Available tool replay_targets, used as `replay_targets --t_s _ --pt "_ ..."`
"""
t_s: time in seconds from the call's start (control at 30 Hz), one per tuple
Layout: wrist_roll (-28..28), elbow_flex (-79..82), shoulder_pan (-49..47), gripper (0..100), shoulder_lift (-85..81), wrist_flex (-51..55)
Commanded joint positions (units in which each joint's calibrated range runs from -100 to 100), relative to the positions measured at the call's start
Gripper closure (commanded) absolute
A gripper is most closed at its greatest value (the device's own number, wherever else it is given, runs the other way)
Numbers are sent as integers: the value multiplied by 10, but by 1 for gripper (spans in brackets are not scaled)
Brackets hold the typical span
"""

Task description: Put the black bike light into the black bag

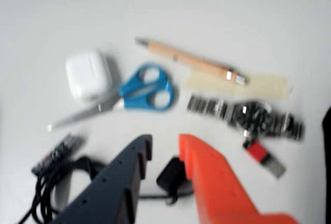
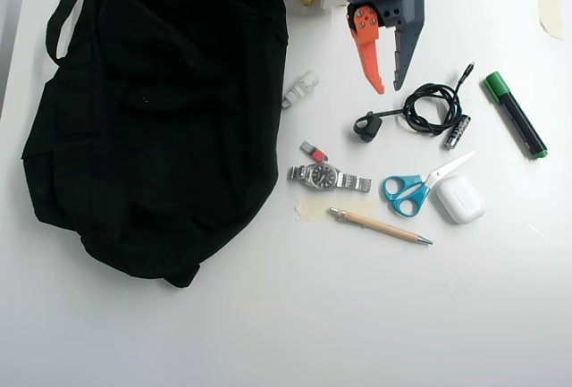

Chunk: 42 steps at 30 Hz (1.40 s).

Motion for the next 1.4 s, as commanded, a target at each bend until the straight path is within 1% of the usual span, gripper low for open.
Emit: replay_targets --t_s 0.0,0.13,0.2,0.33,0.47,0.73,1.2,1.37 --pt "8 -77 9 88 70 35" --pt "28 -69 12 76 103 36" --pt "44 -71 12 72 124 35" --pt "79 -70 20 69 189 33" --pt "80 -78 32 66 226 29" --pt "81 -77 27 66 227 -9" --pt "81 -75 11 66 227 -9" --pt "96 -71 5 66 226 -9"
